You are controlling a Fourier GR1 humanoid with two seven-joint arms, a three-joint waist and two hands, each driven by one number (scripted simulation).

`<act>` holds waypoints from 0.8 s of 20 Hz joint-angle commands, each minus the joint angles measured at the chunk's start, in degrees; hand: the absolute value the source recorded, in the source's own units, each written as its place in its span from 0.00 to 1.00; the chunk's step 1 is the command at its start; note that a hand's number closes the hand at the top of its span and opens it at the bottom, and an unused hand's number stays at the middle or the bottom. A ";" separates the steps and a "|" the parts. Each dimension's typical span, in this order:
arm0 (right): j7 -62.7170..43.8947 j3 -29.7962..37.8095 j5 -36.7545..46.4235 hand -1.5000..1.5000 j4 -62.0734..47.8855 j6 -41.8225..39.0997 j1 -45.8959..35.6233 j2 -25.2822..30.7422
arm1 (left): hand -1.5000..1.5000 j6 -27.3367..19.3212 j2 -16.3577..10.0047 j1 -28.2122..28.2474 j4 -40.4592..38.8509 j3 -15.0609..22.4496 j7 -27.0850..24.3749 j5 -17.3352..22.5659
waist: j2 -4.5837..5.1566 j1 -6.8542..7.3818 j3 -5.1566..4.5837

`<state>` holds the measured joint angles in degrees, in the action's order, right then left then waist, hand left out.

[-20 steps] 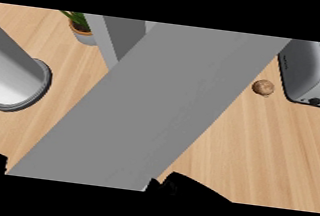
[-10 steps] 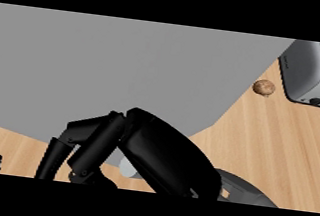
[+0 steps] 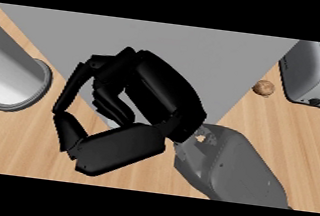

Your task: Pick up the wine, place it into the cabinet and close the cabinet

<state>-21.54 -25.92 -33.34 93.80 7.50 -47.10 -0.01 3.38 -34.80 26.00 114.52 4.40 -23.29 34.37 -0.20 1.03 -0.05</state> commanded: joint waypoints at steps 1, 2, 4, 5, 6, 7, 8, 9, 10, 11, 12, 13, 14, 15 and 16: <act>2.99 -0.09 0.64 1.00 -3.11 -0.22 4.07 0.01 | 1.00 0.59 2.39 0.18 0.25 1.05 0.30 -2.11 | 0.19 -0.46 0.04; 4.01 2.88 0.39 1.00 -8.50 -3.89 2.02 0.01 | 1.00 1.90 1.08 -0.03 0.70 -1.82 0.48 -0.28 | 0.28 -0.17 0.04; 4.83 3.97 -1.18 1.00 -11.11 -2.46 -1.79 0.01 | 1.00 3.26 0.39 -0.32 -0.17 -3.40 2.50 0.68 | 0.26 -0.08 0.04; 5.43 3.68 -0.16 1.00 -11.22 -2.21 -0.47 0.01 | 1.00 5.25 -0.43 -0.85 -1.75 -6.05 1.59 2.21 | 0.24 -0.18 0.03; 6.94 6.58 -1.10 1.00 -14.51 -8.18 1.61 1.57 | 1.00 3.67 2.20 -0.88 -2.30 -1.88 0.90 -1.14 | 0.37 -0.28 0.04; 5.70 7.65 0.21 1.00 -17.31 -5.47 -3.28 0.02 | 1.00 3.31 3.19 -1.94 -2.58 -1.59 1.18 -1.77 | 0.33 -0.22 0.03; 6.05 8.44 -0.26 1.00 -16.70 -8.84 -0.61 2.03 | 1.00 2.93 4.01 -1.61 -3.25 -1.09 0.32 -4.07 | 0.30 -0.40 0.04; 10.33 9.40 1.09 1.00 -21.52 -9.38 -1.82 0.45 | 1.00 1.62 3.78 -1.91 -0.23 -1.18 3.36 -2.37 | 0.40 -0.10 0.05; 9.38 10.10 1.63 1.00 -22.05 -7.95 -2.78 0.43 | 1.00 4.95 2.18 0.04 -1.09 -4.17 2.04 -0.11 | 0.33 0.09 0.04; 12.18 10.42 1.84 1.00 -24.71 -11.20 -1.64 1.79 | 1.00 2.44 2.66 -0.99 0.56 -3.18 3.21 -1.98 | 0.47 0.19 0.06; 11.85 11.77 2.03 1.00 -25.68 -11.52 -4.15 2.49 | 1.00 2.44 4.22 -0.48 0.25 -0.94 2.74 -3.09 | 0.48 0.24 0.04; 11.27 12.09 1.80 1.00 -25.97 -10.51 -4.48 1.76 | 1.00 1.81 3.75 -3.38 -0.83 -2.34 4.22 -1.83 | 0.52 -0.10 0.04; 12.86 10.98 3.00 1.00 -27.00 -12.10 -2.84 2.72 | 1.00 4.71 2.16 -5.06 -4.45 -4.03 3.77 -0.01 | 0.69 -0.28 0.01; 12.23 13.56 1.57 1.00 -25.68 -12.03 -2.86 4.40 | 1.00 3.54 2.32 -0.87 0.19 -3.98 4.24 -0.53 | 0.45 0.28 0.06; 13.43 12.23 2.95 1.00 -27.41 -12.43 -3.62 3.05 | 1.00 4.00 3.20 -3.90 -2.95 -3.12 3.66 -1.12 | 0.60 -0.09 0.02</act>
<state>-10.30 -18.48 -32.22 74.67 -5.44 -49.11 0.50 6.71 -31.97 23.66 112.99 1.49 -20.05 33.16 -1.59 1.26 -0.23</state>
